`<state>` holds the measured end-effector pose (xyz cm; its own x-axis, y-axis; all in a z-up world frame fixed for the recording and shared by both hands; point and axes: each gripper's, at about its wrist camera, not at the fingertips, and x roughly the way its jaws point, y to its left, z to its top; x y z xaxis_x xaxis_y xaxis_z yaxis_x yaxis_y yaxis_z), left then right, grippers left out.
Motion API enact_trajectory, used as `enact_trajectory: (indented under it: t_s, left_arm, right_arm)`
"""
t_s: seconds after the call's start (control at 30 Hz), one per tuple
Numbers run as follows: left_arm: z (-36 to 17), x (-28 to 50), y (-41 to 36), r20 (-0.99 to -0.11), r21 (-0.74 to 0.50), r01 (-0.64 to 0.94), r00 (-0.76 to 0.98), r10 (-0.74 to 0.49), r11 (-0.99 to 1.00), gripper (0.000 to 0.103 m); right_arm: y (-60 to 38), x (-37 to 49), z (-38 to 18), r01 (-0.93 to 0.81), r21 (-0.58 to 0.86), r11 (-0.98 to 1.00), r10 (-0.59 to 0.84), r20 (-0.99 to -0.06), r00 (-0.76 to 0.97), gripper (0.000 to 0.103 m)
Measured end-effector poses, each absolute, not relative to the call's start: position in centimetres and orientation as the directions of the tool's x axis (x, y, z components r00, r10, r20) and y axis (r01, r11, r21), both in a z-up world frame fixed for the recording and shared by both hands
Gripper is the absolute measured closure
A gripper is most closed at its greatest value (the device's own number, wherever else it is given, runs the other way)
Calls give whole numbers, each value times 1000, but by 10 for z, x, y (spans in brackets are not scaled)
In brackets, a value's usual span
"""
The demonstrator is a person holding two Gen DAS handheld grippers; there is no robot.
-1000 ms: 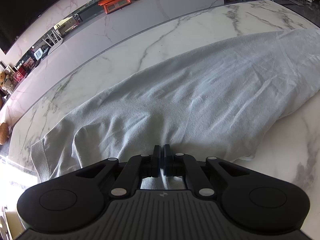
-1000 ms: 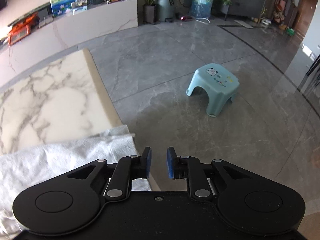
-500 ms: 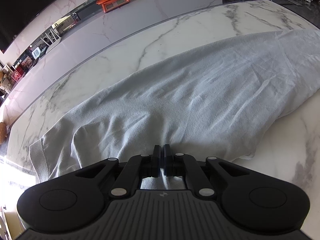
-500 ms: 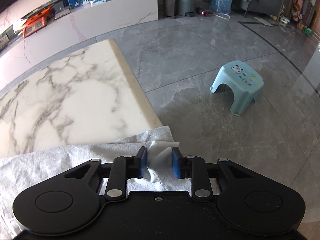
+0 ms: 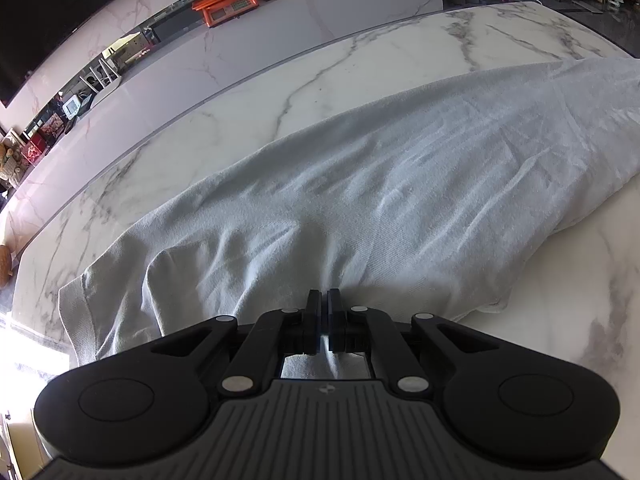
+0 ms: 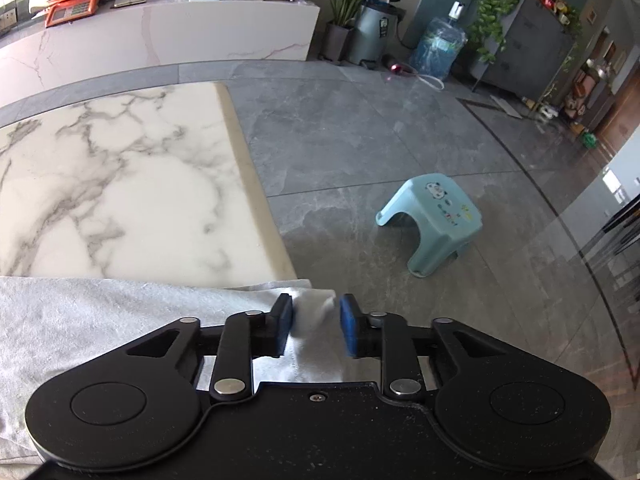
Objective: Fold clothes
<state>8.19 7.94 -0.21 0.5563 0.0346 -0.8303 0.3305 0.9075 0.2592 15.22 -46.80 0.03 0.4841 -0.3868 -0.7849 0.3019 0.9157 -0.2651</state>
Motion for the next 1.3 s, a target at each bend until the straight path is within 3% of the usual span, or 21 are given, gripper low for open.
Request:
enact_trajectory:
  t_s: [0.17, 0.33, 0.47, 0.6, 0.8, 0.93, 1.3]
  left_arm:
    - [3, 75, 83, -808, 267, 312, 588, 36, 912, 99]
    - [13, 67, 94, -776, 274, 254, 628, 57, 928, 92]
    - [18, 59, 105, -765, 265, 216, 641, 68, 940, 91]
    - [17, 48, 119, -760, 266, 182, 644, 89, 947, 91]
    - [9, 37, 145, -772, 264, 121, 622, 134, 957, 89]
    - [7, 28, 152, -773, 276, 140, 620, 133, 951, 81]
    - [-2, 15, 154, -784, 328, 184, 600, 159, 926, 73]
  right_arm:
    - [-448, 132, 20, 271, -279, 921, -386, -731, 563, 64]
    - [-395, 101, 23, 115, -177, 978, -207, -710, 673, 62]
    - [-342, 83, 16, -40, -105, 994, -45, -699, 714, 60]
    - [-286, 73, 7, -239, -107, 965, 92, -716, 692, 59]
    - [-234, 64, 9, -398, -115, 910, 204, -712, 672, 59]
    - [-209, 51, 4, -530, -132, 838, 284, -723, 629, 57]
    - [-197, 37, -15, -626, -216, 749, 264, -769, 582, 56]
